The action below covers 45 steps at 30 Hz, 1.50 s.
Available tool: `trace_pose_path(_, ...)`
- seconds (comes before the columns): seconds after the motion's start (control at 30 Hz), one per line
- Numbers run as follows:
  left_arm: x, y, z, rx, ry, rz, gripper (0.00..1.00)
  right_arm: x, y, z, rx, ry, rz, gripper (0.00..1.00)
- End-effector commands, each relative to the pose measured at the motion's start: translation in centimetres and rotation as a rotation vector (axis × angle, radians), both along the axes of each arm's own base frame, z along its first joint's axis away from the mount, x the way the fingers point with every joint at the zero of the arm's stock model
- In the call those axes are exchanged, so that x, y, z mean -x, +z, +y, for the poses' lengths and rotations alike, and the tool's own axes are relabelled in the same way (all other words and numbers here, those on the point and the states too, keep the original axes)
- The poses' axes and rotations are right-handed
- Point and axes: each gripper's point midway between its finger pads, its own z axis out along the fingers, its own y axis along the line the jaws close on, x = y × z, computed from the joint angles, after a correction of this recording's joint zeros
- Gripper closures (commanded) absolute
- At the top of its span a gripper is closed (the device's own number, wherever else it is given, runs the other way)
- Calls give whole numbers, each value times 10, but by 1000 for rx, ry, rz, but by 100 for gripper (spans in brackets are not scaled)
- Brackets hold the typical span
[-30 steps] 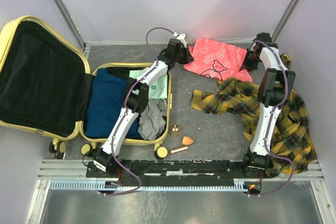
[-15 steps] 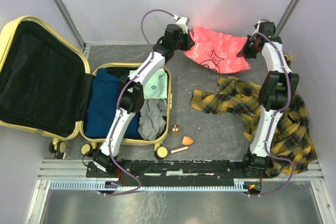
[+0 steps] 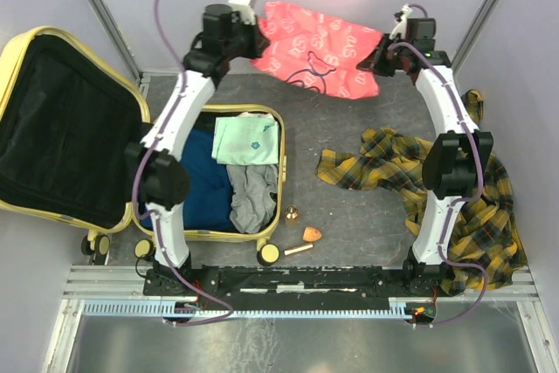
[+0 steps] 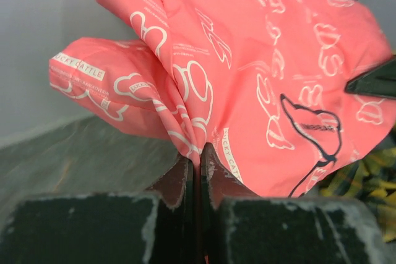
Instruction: Pack the luggage
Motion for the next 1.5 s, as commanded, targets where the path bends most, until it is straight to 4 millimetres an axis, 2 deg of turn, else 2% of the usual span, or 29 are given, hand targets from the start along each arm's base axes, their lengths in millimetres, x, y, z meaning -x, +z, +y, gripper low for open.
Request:
trace_pose_path(0.0, 43, 40, 88, -99, 77, -62, 97, 29, 74, 74, -84, 131, -165, 98)
trace_pose_path(0.2, 112, 19, 188, -153, 192, 44, 97, 84, 76, 174, -91, 304, -176, 98)
trace_pose_path(0.33, 158, 4, 239, -206, 263, 98, 97, 132, 73, 234, -75, 452, -188, 98)
trace_pose_path(0.4, 184, 0, 255, -248, 286, 104, 97, 156, 66, 258, -57, 520, -192, 98)
trace_pose_path(0.53, 225, -33, 289, -329, 351, 197, 97, 197, 39, 301, -30, 630, -189, 98)
trace_pose_path(0.63, 249, -57, 308, -379, 372, 276, 97, 224, 13, 330, -20, 699, -161, 98)
trace_pose_path(0.73, 263, -88, 320, -427, 366, 356, 97, 246, -13, 354, 2, 755, -145, 98)
trace_pose_path(0.9, 266, -139, 340, -470, 390, 422, 97, 265, -66, 369, 64, 790, -122, 98)
trace_pose_path(1.0, 258, -162, 340, -437, 368, 467, 97, 266, -101, 363, 113, 772, -89, 98)
trace_pose_path(1.07, 255, -177, 339, -410, 345, 502, 97, 272, -113, 356, 128, 766, -57, 99)
trace_pose_path(1.2, 253, -195, 341, -400, 309, 552, 97, 299, -114, 341, 110, 809, -37, 98)
trace_pose_path(1.3, 263, -202, 349, -411, 296, 587, 97, 314, -107, 328, 108, 830, -39, 98)
trace_pose_path(1.4, 278, -205, 354, -408, 289, 615, 97, 319, -108, 318, 135, 828, -39, 98)
trace_pose_path(1.47, 285, -209, 355, -408, 290, 625, 97, 314, -113, 315, 162, 802, -43, 98)
